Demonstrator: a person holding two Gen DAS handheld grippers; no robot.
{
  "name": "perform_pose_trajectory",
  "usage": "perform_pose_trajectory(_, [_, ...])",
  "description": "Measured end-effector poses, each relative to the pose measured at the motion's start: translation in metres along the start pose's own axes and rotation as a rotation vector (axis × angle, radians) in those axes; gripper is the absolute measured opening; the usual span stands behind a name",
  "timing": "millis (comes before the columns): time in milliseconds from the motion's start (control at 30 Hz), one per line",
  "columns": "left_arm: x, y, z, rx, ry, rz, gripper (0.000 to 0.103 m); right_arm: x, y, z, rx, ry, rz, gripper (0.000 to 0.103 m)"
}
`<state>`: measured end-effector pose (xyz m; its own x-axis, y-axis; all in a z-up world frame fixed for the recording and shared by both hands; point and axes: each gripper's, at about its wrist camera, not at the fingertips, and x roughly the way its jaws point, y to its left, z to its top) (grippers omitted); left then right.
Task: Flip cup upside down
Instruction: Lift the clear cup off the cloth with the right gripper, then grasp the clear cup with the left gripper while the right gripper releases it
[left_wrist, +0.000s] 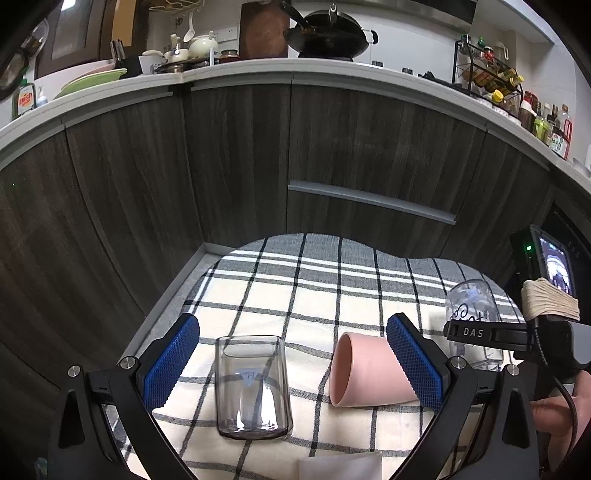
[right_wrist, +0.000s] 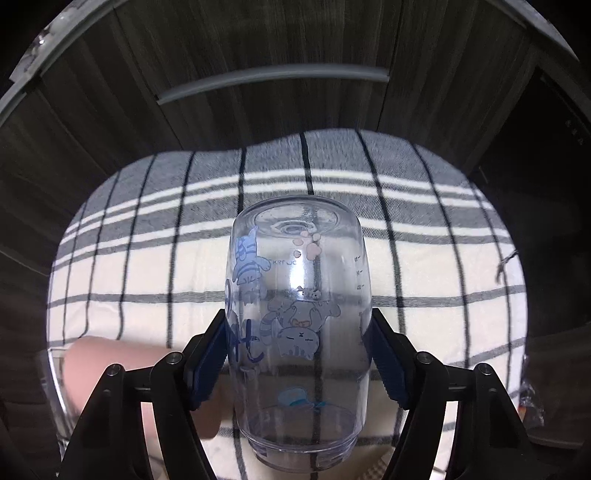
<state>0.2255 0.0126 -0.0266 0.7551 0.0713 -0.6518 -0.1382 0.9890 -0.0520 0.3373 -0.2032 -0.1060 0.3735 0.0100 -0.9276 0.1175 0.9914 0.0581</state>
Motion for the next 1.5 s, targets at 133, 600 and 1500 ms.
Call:
perform_pose_trajectory(133, [-0.024, 0.009, 0.002, 0.0, -0.026, -0.006, 0.103, -0.028, 0.005, -0.005, -0.006, -0.038, 0.009, 0.071])
perform_pose_trajectory(600, [-0.125, 0.072, -0.036, 0.006, -0.032, 0.019, 0.103, -0.116, 0.045, -0.109, -0.025, -0.05, 0.114, 0.071])
perform_pose_trajectory(1500, [-0.167, 0.099, -0.13, 0.072, 0.049, 0.024, 0.103, -0.078, 0.066, -0.256, -0.033, 0.066, 0.129, 0.072])
